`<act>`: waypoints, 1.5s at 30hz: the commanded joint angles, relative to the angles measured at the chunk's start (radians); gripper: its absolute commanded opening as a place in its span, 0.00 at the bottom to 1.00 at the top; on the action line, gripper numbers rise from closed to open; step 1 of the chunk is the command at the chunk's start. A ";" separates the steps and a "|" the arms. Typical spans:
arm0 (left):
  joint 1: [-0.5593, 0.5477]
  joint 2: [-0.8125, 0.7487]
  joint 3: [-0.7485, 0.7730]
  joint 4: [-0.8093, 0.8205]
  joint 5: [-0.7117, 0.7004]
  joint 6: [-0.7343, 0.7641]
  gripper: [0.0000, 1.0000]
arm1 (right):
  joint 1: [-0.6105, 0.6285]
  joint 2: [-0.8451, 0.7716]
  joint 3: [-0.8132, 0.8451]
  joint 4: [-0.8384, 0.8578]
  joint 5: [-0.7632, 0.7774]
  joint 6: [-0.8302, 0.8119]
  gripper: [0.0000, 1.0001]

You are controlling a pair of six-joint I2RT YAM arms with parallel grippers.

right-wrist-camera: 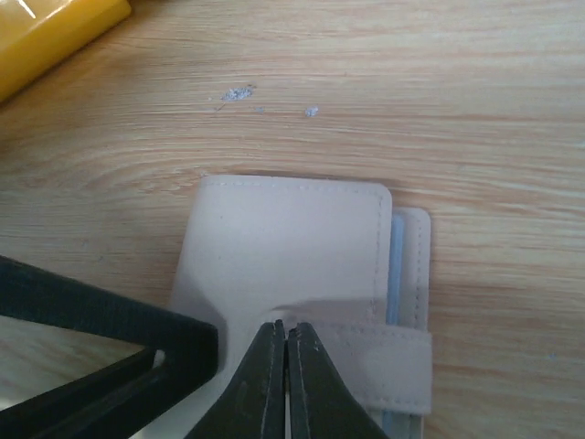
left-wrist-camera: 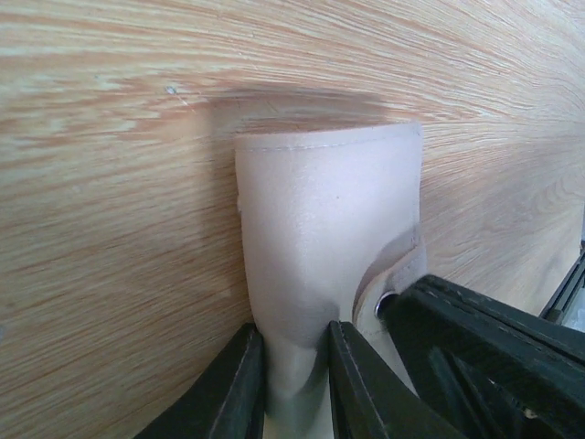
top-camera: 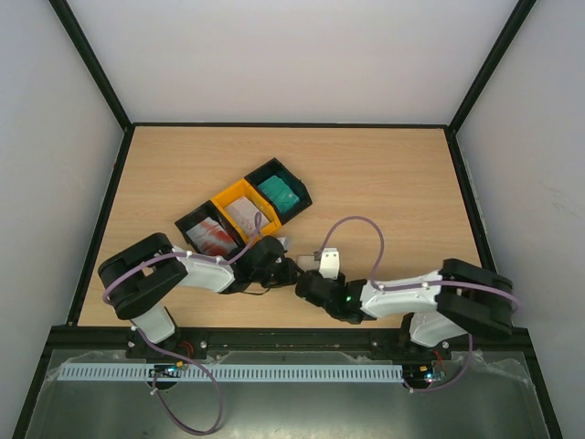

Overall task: Put the credit cards into the card holder
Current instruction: Close the card holder at the center of the board.

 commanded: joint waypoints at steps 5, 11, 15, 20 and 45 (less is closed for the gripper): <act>-0.015 0.052 -0.007 -0.104 -0.009 0.010 0.22 | -0.189 -0.192 0.086 -0.244 -0.314 -0.037 0.14; -0.015 0.047 -0.007 -0.107 -0.006 0.016 0.22 | -0.240 -0.164 0.181 -0.325 -0.379 -0.073 0.15; -0.015 0.045 -0.005 -0.113 -0.006 0.021 0.24 | -0.244 -0.133 0.208 -0.390 -0.417 -0.054 0.13; -0.016 0.047 -0.004 -0.111 -0.005 0.021 0.25 | -0.244 -0.108 0.203 -0.426 -0.434 -0.039 0.11; -0.015 0.047 -0.005 -0.113 -0.005 0.024 0.25 | -0.259 -0.006 0.205 -0.445 -0.418 -0.019 0.15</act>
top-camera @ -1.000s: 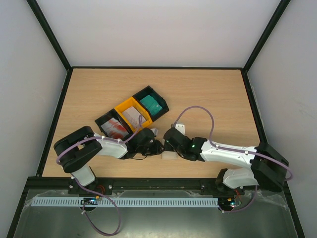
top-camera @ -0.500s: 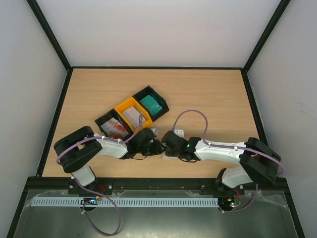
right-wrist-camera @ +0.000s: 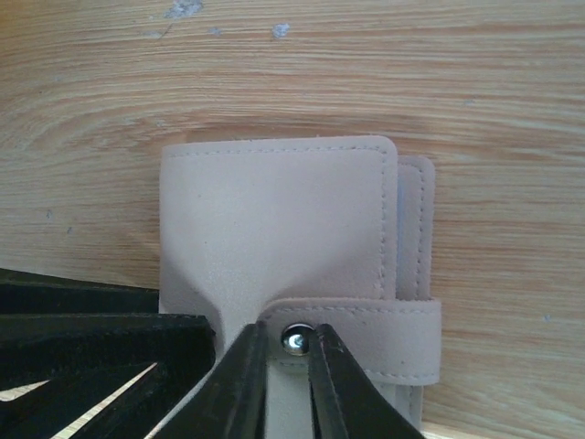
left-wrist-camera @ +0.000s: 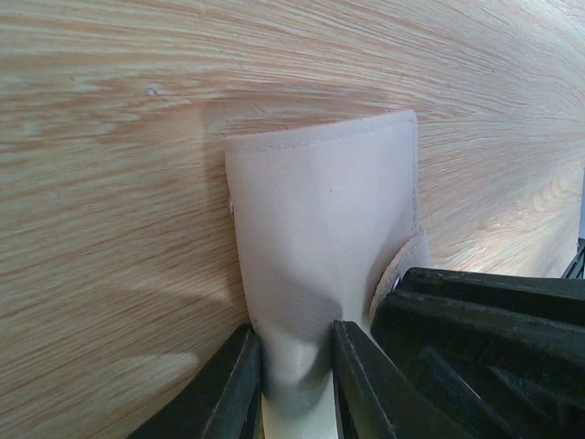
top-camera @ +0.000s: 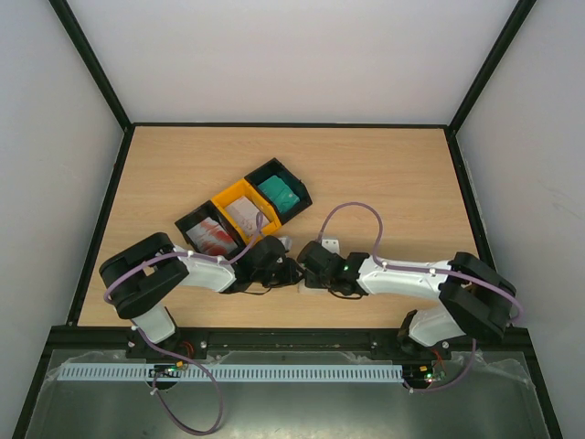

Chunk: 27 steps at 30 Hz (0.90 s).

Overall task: Put the credit cards into the card holder
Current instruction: Close the card holder at the center of the board.

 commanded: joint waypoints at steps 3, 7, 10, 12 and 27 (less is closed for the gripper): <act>-0.011 0.039 -0.014 -0.114 -0.008 0.019 0.25 | -0.013 0.017 0.050 -0.083 0.048 -0.005 0.17; -0.010 0.039 -0.014 -0.115 -0.010 0.018 0.25 | -0.013 0.018 0.069 -0.090 0.057 -0.023 0.17; -0.010 0.040 -0.014 -0.116 -0.010 0.019 0.25 | -0.012 0.038 0.063 -0.092 0.051 -0.023 0.15; -0.010 0.040 -0.013 -0.116 -0.011 0.017 0.25 | -0.012 0.041 0.053 -0.084 0.042 -0.021 0.13; -0.010 0.041 -0.016 -0.116 -0.011 0.018 0.25 | -0.013 0.112 -0.007 -0.058 0.007 -0.007 0.03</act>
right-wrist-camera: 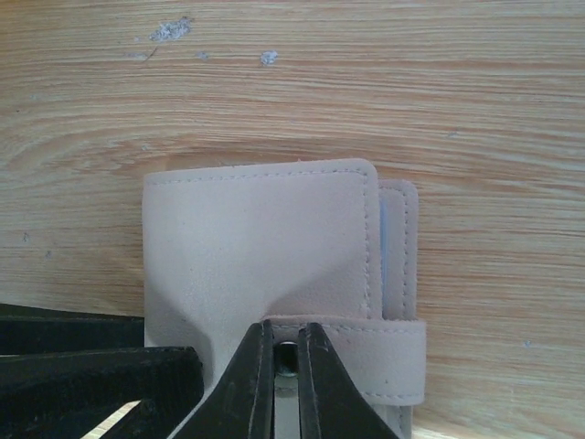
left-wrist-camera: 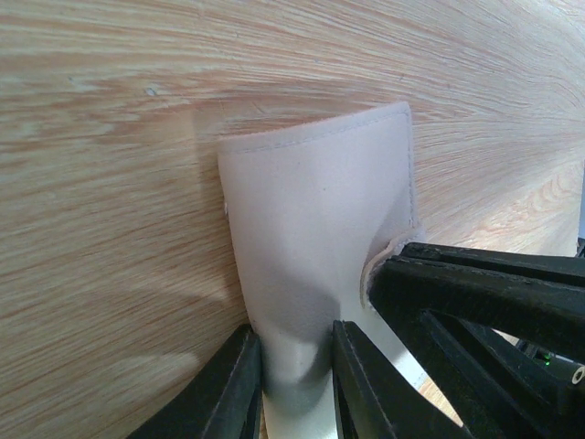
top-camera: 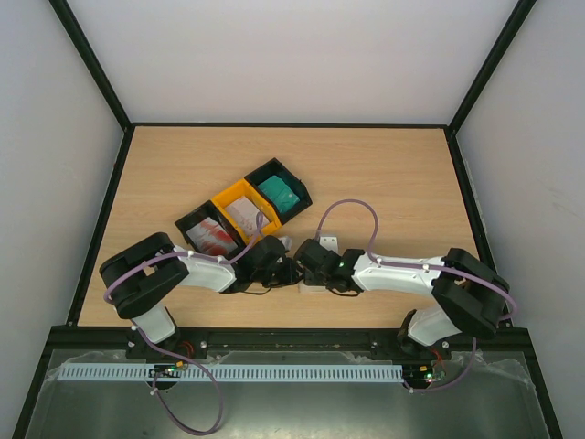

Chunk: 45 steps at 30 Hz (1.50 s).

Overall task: Put the credit cards into the card holder
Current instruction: Close the card holder at the center of the board, then reset both arms

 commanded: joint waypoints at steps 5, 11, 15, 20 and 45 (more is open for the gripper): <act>-0.010 0.040 -0.016 -0.117 -0.012 0.018 0.25 | -0.005 0.091 -0.081 -0.024 -0.049 0.004 0.02; -0.008 0.044 -0.012 -0.127 -0.013 0.022 0.25 | -0.005 0.063 -0.103 0.009 -0.078 0.007 0.02; -0.005 0.011 -0.007 -0.142 -0.025 0.034 0.30 | -0.005 -0.051 -0.004 -0.014 0.025 -0.004 0.13; 0.004 -0.060 0.056 -0.270 -0.082 0.078 0.47 | -0.005 -0.141 0.116 -0.078 0.174 0.007 0.38; 0.045 -0.991 0.378 -1.028 -0.726 0.355 0.99 | -0.005 -0.984 0.243 -0.512 0.478 0.043 0.88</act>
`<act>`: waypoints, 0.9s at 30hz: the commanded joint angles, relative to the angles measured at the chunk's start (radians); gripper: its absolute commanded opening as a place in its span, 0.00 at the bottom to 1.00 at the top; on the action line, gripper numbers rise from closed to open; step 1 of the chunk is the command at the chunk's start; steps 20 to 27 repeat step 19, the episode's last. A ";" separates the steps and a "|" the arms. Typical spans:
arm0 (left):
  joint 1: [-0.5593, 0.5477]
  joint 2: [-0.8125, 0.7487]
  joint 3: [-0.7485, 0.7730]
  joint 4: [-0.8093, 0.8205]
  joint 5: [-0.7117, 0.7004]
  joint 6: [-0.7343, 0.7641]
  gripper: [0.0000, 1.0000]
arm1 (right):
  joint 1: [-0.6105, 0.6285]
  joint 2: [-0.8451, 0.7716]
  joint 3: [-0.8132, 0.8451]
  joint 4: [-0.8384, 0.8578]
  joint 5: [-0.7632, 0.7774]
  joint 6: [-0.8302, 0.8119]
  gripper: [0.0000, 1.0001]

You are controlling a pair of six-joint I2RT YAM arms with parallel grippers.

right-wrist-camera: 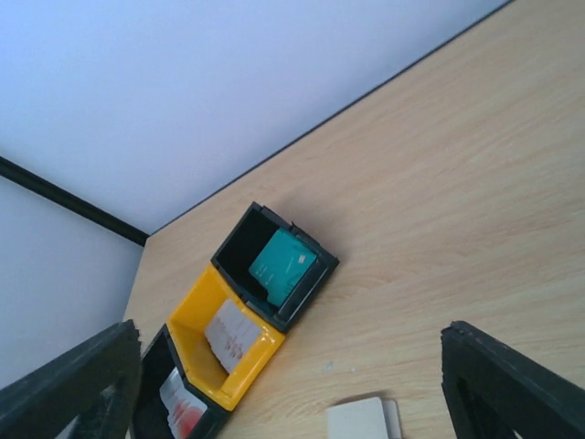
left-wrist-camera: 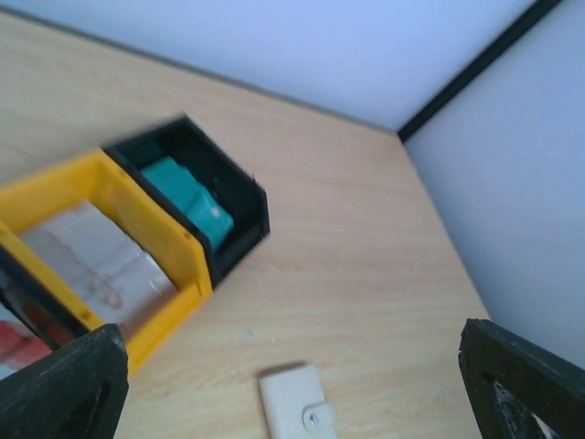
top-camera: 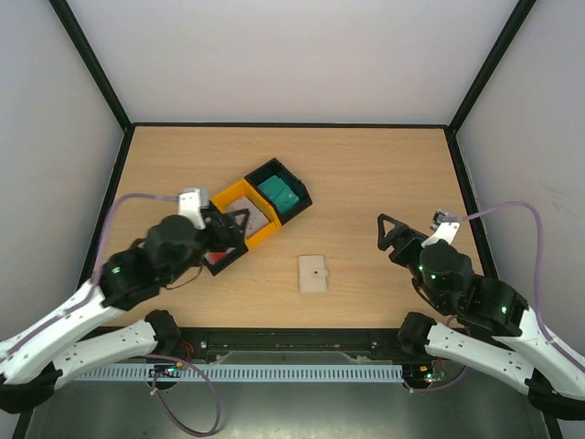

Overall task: Put the credit cards into the card holder
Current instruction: Reset both arms

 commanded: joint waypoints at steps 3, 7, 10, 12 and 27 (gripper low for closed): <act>0.005 -0.230 0.085 -0.203 -0.233 0.103 1.00 | -0.003 -0.028 0.062 -0.114 0.082 -0.016 0.98; 0.005 -0.340 0.126 -0.264 -0.304 0.139 0.99 | -0.002 -0.048 0.088 -0.148 0.133 -0.014 0.98; 0.005 -0.402 0.154 -0.306 -0.349 0.162 1.00 | -0.003 -0.049 0.106 -0.174 0.173 0.000 0.98; 0.005 -0.423 0.177 -0.335 -0.377 0.167 1.00 | -0.003 -0.048 0.130 -0.223 0.202 0.041 0.98; 0.005 -0.453 0.183 -0.372 -0.423 0.173 1.00 | -0.003 -0.049 0.125 -0.256 0.207 0.079 0.98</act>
